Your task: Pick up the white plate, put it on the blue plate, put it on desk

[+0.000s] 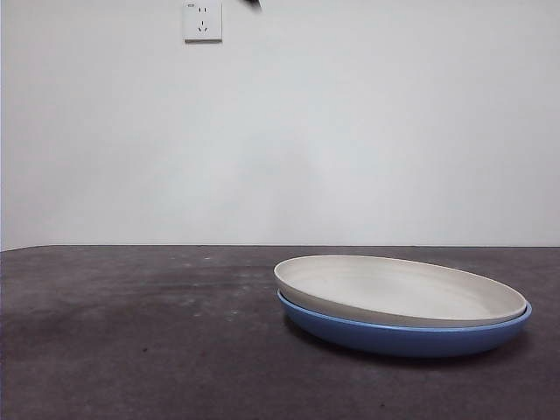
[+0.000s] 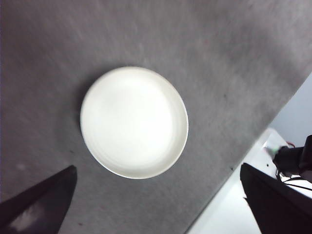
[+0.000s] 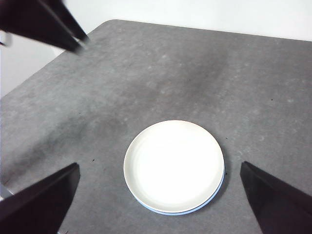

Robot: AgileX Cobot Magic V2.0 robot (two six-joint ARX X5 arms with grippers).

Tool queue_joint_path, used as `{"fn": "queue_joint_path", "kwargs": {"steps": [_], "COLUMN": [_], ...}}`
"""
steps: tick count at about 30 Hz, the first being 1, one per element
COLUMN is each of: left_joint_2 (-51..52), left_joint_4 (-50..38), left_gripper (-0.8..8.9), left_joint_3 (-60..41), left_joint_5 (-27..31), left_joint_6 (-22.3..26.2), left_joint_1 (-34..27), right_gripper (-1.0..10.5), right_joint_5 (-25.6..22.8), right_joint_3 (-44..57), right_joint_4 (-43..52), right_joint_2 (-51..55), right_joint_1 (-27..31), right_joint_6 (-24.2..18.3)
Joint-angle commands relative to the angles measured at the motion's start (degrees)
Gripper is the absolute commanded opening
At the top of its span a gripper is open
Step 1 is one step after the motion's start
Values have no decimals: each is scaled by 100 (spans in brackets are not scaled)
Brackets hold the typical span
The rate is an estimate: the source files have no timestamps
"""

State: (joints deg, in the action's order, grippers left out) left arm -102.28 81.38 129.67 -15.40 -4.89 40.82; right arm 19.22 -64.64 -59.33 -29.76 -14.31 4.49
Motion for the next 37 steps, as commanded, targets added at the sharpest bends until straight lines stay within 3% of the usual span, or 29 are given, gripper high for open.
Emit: {"fn": "queue_joint_path", "kwargs": {"steps": [1,7,15,23,33,37], "left_joint_2": [437,1703,3637,5530,7285,7659], "left_joint_4": [264,262,223,-553,-1436,-1810], "left_gripper": [598,598,598,598,598,598], "left_joint_3": [15,-623,-2345,-4275,-5836,-6367], "left_joint_5": [107,109,240,238,238,238], "left_joint_6": [251,553,861,855,133,15], "left_joint_1": [87,96,-24,-31,-31,-31], "right_gripper": [557,557,557,557,557,557], "right_joint_5": [-22,-22,26,98,205,463], "right_joint_3": [-105,-105,-105,-105,-103,-103], "right_joint_4": [52,59,52,26,-516,-647], "right_joint_2": [-7,-9,-9,-13,-271,-439], "right_joint_1": [-31,-28,-31,-31,-31,-31], "right_joint_6": [35,271,619,925,1019,1014]}}
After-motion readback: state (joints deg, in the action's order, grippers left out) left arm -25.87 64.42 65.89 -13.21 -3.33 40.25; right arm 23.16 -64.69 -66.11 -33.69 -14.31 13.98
